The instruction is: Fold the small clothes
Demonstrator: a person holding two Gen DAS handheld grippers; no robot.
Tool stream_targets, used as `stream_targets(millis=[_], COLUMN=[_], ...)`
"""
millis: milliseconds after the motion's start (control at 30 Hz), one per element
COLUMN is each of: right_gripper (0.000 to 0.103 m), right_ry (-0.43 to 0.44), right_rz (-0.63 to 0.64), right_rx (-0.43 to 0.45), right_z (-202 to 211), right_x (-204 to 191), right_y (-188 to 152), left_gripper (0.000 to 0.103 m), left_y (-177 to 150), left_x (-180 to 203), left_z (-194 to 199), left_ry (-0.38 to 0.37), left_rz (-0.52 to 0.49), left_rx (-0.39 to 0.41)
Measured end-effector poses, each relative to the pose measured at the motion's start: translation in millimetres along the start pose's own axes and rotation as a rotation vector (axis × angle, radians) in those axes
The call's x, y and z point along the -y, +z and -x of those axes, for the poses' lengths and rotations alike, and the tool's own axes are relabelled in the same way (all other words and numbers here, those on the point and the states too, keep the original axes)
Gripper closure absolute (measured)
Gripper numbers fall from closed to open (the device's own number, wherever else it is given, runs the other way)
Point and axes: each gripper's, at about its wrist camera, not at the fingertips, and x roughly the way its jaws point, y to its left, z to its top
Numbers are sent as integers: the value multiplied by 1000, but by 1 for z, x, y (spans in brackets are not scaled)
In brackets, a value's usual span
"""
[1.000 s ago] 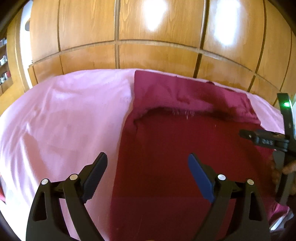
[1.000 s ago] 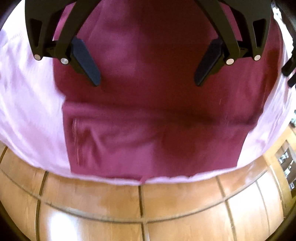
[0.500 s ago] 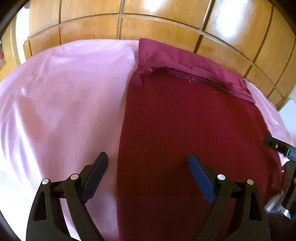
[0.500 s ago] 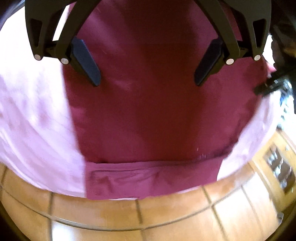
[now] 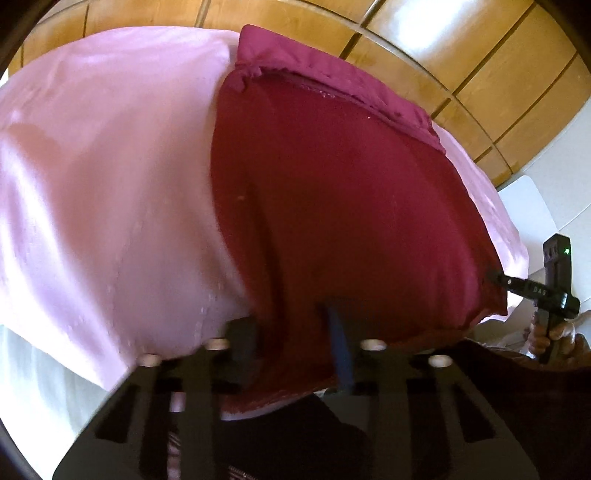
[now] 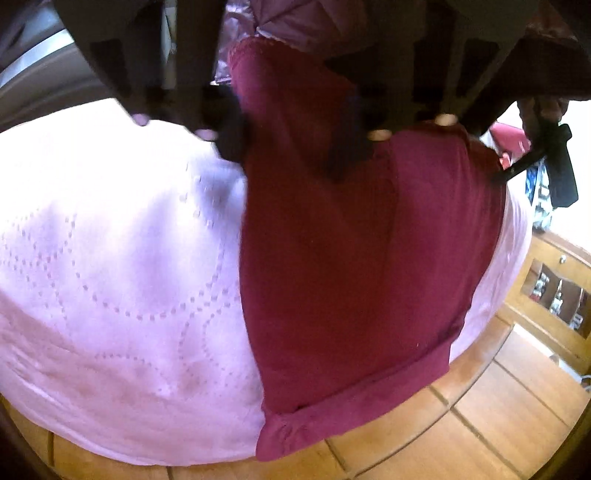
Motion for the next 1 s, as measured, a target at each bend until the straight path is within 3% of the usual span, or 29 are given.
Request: stream_targets(millis=[33, 167, 233, 367, 567, 633, 700, 733, 767, 800, 867, 1000], right_gripper=[95, 96, 96, 96, 96, 95, 78, 38, 17, 17, 13, 9], right_ry=[4, 84, 147, 244, 259, 246, 238, 239, 252, 256, 269, 211], right_rz=[5, 38, 30, -9, -52, -78, -92, -104, -126, -153, -158, -137], right_rx=[-10, 1, 45, 139, 218, 224, 224, 226, 235, 262, 285, 276], right_z=[0, 10, 19, 30, 16, 4, -2, -4, -3, 1, 7, 10], right_x=[0, -13, -20, -23, -21, -18, -12, -9, -6, -2, 4, 17], right_y=[1, 12, 24, 61, 133, 160, 181, 186, 191, 193, 191, 167], left_gripper=[89, 90, 90, 90, 90, 90, 75, 51, 29, 25, 25, 25], left_y=[3, 16, 31, 74, 149, 178, 201, 210, 212, 214, 211, 190], left_x=[0, 4, 5, 7, 5, -2, -13, -19, -24, -33, -44, -59], left_z=[3, 25, 36, 41, 25, 9, -7, -10, -9, -4, 4, -4], left_ry=[-18, -153, -233, -321, -321, -276, -246, -221, -202, -178, -140, -104], left_rz=[2, 6, 19, 43, 101, 164, 232, 272, 305, 346, 351, 306], left_rx=[4, 67, 109, 180, 240, 242, 225, 232, 254, 313, 349, 295])
